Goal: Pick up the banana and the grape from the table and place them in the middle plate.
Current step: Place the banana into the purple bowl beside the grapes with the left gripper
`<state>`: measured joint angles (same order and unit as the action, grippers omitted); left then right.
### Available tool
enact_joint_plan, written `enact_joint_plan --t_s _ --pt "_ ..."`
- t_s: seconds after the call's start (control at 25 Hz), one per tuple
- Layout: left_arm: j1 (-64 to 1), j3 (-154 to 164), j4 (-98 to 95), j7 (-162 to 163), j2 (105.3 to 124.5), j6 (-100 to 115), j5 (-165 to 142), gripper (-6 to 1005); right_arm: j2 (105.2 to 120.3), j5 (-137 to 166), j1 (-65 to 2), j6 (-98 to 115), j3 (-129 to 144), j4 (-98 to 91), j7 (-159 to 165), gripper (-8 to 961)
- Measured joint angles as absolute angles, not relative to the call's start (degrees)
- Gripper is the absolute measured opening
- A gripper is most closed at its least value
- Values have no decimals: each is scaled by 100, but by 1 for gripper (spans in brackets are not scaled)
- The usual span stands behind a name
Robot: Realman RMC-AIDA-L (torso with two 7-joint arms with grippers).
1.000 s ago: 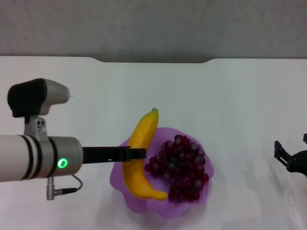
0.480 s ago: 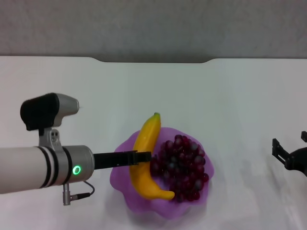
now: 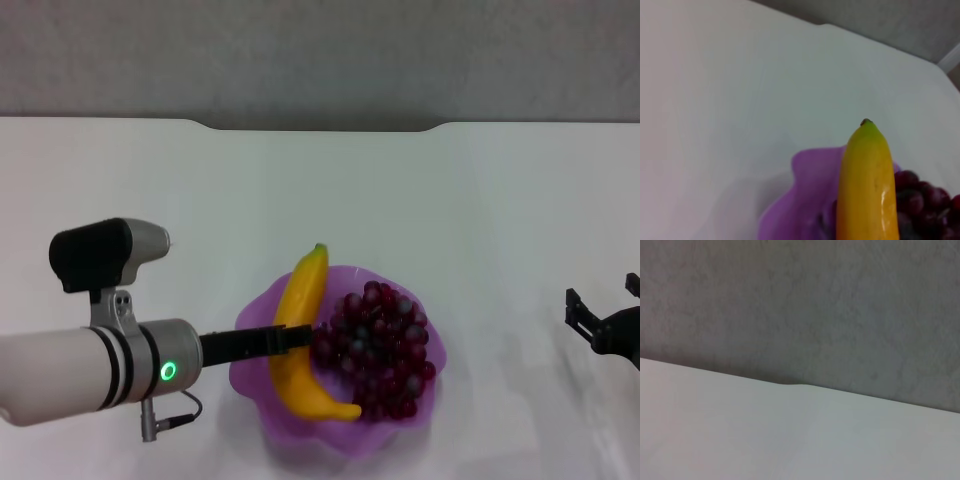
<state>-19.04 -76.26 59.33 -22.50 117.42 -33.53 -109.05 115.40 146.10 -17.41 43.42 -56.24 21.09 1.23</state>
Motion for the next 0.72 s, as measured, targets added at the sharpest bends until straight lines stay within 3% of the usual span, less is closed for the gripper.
enact_joint_plan --t_s 0.72 --pt "-1957 -7277 5705 -2684 11752 -3006 -10564 523 11533 14626 -1758 4335 -5573 2101 123 851"
